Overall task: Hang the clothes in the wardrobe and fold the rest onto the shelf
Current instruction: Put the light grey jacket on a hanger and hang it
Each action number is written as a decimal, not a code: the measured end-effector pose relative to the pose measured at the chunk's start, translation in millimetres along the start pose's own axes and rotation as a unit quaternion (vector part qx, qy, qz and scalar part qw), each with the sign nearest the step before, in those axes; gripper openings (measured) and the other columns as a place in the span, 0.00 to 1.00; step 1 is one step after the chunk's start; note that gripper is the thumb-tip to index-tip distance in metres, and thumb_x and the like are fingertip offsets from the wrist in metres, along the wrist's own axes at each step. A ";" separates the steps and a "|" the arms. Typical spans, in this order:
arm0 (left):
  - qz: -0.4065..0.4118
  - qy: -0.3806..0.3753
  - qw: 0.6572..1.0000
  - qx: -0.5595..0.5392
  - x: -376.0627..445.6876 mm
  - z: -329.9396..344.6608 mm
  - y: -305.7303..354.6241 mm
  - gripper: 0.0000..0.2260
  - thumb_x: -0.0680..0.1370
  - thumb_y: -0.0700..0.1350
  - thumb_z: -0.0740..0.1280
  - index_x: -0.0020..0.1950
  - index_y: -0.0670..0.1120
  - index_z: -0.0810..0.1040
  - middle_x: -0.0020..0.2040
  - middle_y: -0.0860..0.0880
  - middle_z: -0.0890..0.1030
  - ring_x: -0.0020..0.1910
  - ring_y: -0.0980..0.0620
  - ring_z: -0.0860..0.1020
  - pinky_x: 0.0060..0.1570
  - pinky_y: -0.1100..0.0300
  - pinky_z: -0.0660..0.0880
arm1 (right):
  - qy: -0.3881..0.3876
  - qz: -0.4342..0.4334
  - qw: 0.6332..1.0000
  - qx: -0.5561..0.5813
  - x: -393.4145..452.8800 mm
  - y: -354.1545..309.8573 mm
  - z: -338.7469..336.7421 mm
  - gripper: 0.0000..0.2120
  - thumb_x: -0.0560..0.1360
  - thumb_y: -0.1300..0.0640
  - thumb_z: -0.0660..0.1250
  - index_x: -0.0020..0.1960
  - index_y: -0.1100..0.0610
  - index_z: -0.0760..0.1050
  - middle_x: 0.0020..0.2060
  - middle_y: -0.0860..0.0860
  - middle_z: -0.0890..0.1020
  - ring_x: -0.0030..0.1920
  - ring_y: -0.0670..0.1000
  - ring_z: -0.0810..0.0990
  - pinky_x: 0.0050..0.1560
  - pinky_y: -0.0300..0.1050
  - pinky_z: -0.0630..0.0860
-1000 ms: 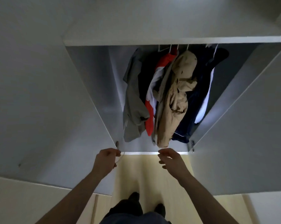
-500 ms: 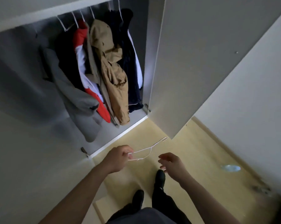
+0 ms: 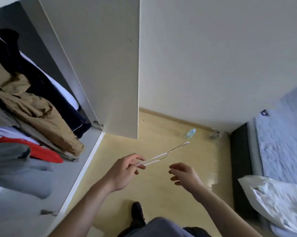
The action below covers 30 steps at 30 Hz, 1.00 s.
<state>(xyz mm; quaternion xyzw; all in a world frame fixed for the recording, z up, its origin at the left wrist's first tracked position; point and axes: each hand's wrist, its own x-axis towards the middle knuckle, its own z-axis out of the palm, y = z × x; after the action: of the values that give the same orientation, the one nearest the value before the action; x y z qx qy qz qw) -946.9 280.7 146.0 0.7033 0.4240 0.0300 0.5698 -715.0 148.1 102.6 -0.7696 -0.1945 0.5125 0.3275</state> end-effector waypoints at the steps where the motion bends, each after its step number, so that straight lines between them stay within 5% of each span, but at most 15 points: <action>1: 0.010 -0.015 1.000 0.003 4.0 7.8 10.4 0.15 0.82 0.40 0.58 0.59 0.56 0.79 0.51 0.58 0.86 0.47 0.54 0.81 0.51 0.58 0.77 | 0.011 0.004 1.000 0.018 -5.6 5.3 -8.9 0.06 0.79 0.59 0.69 0.55 0.54 0.81 0.50 0.53 0.86 0.42 0.50 0.84 0.43 0.45 0.79; 4: 0.049 -0.049 0.998 0.010 17.0 37.4 41.0 0.14 0.79 0.47 0.57 0.58 0.56 0.79 0.51 0.58 0.86 0.47 0.55 0.81 0.52 0.56 0.77 | 0.048 0.014 0.996 0.078 -22.8 22.6 -38.2 0.06 0.81 0.57 0.67 0.56 0.55 0.81 0.51 0.54 0.86 0.41 0.50 0.84 0.44 0.46 0.79; 11: 0.117 -0.094 0.988 0.039 29.5 124.5 103.0 0.15 0.83 0.37 0.57 0.58 0.55 0.79 0.51 0.57 0.87 0.49 0.54 0.81 0.56 0.52 0.77 | 0.137 0.014 0.976 0.171 -64.2 67.1 -116.8 0.11 0.84 0.49 0.64 0.60 0.52 0.80 0.52 0.53 0.85 0.48 0.56 0.86 0.51 0.50 0.83; 16: 0.168 -0.155 0.972 0.054 29.4 187.4 148.1 0.16 0.84 0.37 0.57 0.60 0.54 0.79 0.51 0.56 0.87 0.51 0.53 0.81 0.60 0.56 0.76 | 0.182 -0.004 0.954 0.239 -91.2 101.1 -173.0 0.12 0.83 0.47 0.66 0.60 0.52 0.81 0.52 0.53 0.85 0.43 0.52 0.85 0.49 0.48 0.82; 23: 0.204 -0.240 0.945 0.082 26.6 299.0 199.3 0.13 0.83 0.36 0.59 0.56 0.50 0.79 0.51 0.56 0.87 0.52 0.53 0.81 0.59 0.54 0.77 | 0.262 -0.022 0.904 0.336 -128.2 154.6 -259.4 0.14 0.84 0.47 0.63 0.57 0.55 0.81 0.49 0.54 0.86 0.40 0.52 0.84 0.45 0.48 0.82; 30: 0.221 -0.323 0.908 0.148 41.2 425.2 229.5 0.19 0.82 0.39 0.61 0.66 0.59 0.77 0.54 0.61 0.86 0.55 0.56 0.83 0.60 0.56 0.78 | 0.313 -0.008 0.873 0.374 -164.9 228.0 -362.7 0.09 0.82 0.57 0.68 0.54 0.62 0.82 0.44 0.57 0.85 0.40 0.53 0.81 0.37 0.42 0.79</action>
<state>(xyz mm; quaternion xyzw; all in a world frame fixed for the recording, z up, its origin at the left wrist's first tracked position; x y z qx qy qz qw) -568.2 -21.2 169.3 0.8265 0.0500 -0.1373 0.5436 -456.8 -229.0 145.7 -0.7082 0.1183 0.2761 0.6389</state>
